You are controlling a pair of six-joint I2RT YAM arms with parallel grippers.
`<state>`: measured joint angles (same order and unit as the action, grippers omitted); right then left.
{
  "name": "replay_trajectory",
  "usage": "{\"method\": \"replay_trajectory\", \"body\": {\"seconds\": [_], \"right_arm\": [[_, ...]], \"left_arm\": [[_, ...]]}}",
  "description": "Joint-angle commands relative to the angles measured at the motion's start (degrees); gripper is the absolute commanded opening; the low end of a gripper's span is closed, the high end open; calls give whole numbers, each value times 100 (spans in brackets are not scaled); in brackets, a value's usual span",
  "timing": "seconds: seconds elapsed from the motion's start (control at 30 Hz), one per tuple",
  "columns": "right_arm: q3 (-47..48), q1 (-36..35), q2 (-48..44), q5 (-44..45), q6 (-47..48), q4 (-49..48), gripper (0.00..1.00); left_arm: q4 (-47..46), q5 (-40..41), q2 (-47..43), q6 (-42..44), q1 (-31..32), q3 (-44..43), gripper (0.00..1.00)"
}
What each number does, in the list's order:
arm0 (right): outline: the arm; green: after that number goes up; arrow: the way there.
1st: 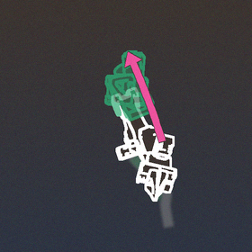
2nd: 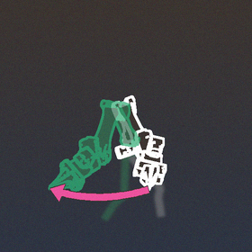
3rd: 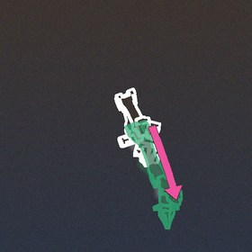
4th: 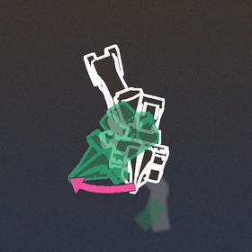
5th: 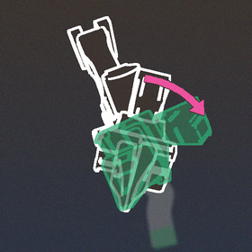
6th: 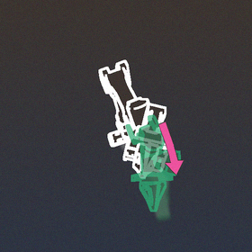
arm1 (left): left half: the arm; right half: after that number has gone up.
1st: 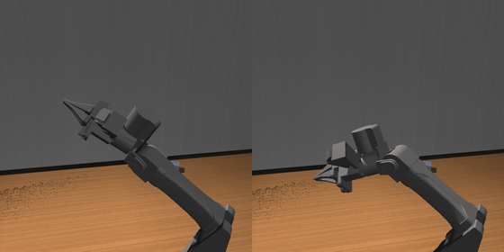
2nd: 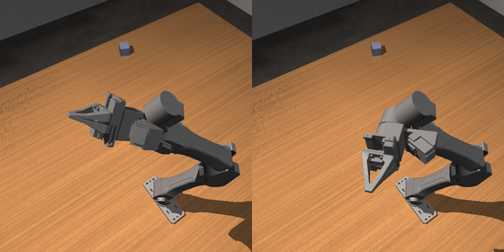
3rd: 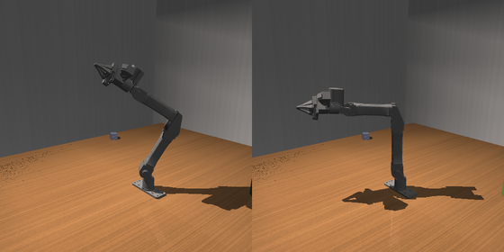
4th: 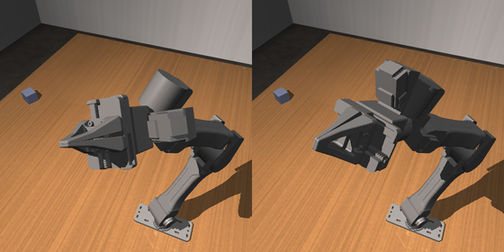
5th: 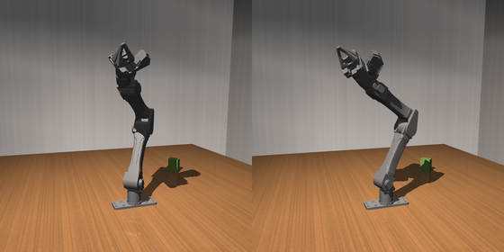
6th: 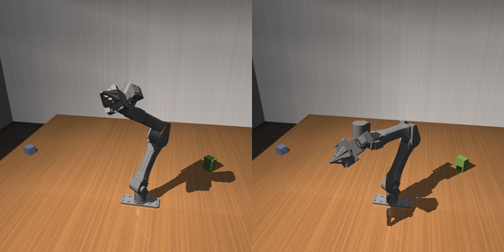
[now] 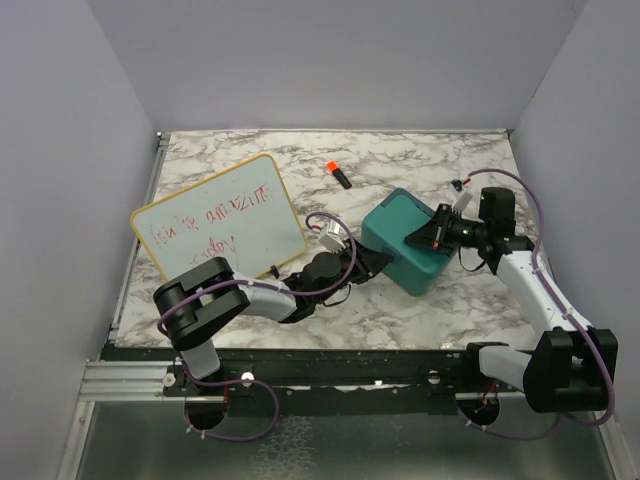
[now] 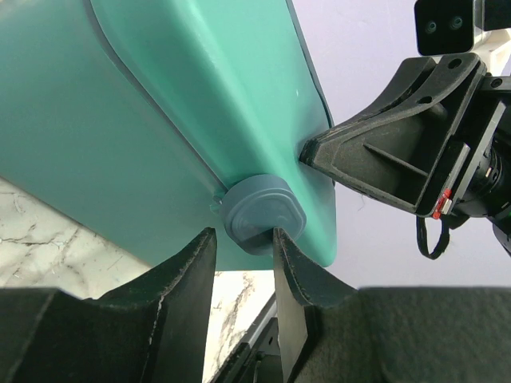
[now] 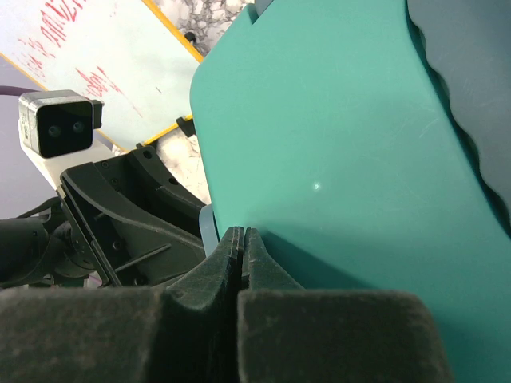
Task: Organize the medicine kit
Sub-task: Close the medicine box at the center of the board.
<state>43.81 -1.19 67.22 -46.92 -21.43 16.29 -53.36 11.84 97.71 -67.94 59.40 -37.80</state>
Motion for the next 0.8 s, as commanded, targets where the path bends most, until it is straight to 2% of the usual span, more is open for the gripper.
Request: {"method": "replay_trajectory", "body": {"seconds": [0.0,0.77], "right_arm": [[-296,-57,205,359,167,563,1],[-295,-57,228,359,166,542,1]], "left_arm": [[552,179,64,45,37,-54,35],[736,247,-147,-6,37,129,33]]}}
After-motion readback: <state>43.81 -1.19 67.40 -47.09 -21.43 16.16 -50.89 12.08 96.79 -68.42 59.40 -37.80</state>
